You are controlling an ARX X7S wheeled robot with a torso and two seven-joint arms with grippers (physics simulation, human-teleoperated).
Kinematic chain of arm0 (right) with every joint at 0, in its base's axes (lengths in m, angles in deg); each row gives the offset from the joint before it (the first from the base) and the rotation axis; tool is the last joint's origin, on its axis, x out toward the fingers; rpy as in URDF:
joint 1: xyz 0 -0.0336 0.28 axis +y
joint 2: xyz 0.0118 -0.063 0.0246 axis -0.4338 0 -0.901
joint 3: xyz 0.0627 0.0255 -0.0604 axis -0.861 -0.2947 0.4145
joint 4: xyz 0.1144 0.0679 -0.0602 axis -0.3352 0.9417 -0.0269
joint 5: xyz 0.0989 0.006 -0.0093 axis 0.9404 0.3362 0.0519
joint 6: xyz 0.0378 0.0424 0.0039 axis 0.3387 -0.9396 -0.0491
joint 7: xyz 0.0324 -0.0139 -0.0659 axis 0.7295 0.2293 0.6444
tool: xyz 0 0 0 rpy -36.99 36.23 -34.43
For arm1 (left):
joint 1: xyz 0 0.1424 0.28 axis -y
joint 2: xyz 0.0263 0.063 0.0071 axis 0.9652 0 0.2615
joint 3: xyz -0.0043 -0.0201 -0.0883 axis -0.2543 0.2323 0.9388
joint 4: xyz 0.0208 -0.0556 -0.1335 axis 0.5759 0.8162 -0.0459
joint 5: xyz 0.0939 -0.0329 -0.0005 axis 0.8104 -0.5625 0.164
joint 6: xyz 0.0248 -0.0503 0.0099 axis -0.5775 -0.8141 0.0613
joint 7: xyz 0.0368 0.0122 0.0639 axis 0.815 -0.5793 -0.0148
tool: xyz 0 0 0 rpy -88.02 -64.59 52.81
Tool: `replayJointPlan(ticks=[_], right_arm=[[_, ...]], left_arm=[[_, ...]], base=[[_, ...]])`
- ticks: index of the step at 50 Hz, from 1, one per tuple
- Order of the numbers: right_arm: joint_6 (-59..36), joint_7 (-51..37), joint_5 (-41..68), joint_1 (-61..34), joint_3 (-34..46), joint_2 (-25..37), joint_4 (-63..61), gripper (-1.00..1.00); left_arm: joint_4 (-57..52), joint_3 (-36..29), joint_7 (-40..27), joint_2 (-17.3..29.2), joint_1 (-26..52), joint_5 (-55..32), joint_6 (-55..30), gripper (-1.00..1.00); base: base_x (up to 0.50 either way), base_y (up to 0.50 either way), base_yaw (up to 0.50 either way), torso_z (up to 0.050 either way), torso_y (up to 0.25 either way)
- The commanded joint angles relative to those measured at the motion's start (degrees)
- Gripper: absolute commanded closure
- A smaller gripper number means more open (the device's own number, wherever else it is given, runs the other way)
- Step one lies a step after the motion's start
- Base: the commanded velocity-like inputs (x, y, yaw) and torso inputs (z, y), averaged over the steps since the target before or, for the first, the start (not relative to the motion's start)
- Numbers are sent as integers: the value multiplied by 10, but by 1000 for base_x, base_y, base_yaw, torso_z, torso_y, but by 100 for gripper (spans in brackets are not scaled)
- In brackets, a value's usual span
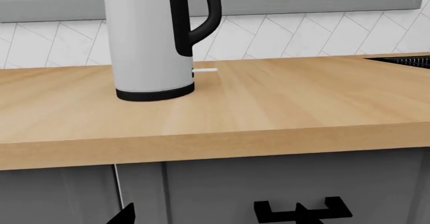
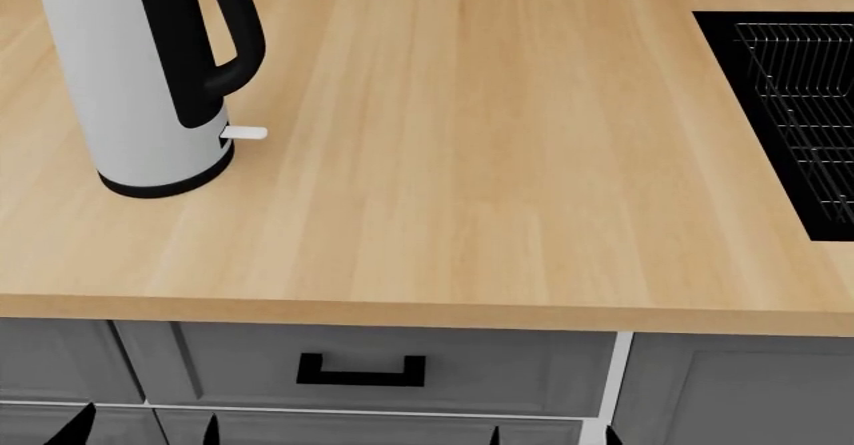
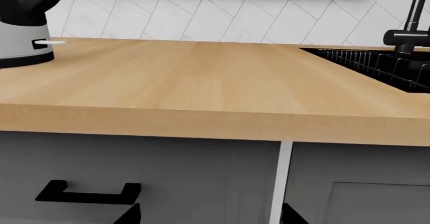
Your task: Close the lid of the electric kettle.
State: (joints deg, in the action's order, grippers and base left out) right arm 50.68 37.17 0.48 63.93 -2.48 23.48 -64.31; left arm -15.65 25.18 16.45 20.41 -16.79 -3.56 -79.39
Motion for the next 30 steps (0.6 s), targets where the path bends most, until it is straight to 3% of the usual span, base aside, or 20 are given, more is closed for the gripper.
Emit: replayJointPlan(ticks=[1, 6, 17, 30], right_arm=[[-95, -21, 0, -8, -4, 25, -82, -100], [-177, -26, -8, -4, 0, 44, -166, -100], [-306, -17, -13, -18, 4, 87, -308, -100], [-458, 10, 7, -77, -17, 133, -418, -100]], left_arm=[[-185, 0, -1, 41, -12, -27, -168, -100], [-274, 8, -2, 56, -17, -45, -232, -100], [-363, 26, -11, 85, -10, -55, -302, -100], [-463, 60, -15, 127, 73, -86, -459, -100]], base=[[0, 0, 0, 0, 0], [0, 0, 0, 0, 0], [0, 0, 0, 0, 0], [0, 0, 0, 0, 0]])
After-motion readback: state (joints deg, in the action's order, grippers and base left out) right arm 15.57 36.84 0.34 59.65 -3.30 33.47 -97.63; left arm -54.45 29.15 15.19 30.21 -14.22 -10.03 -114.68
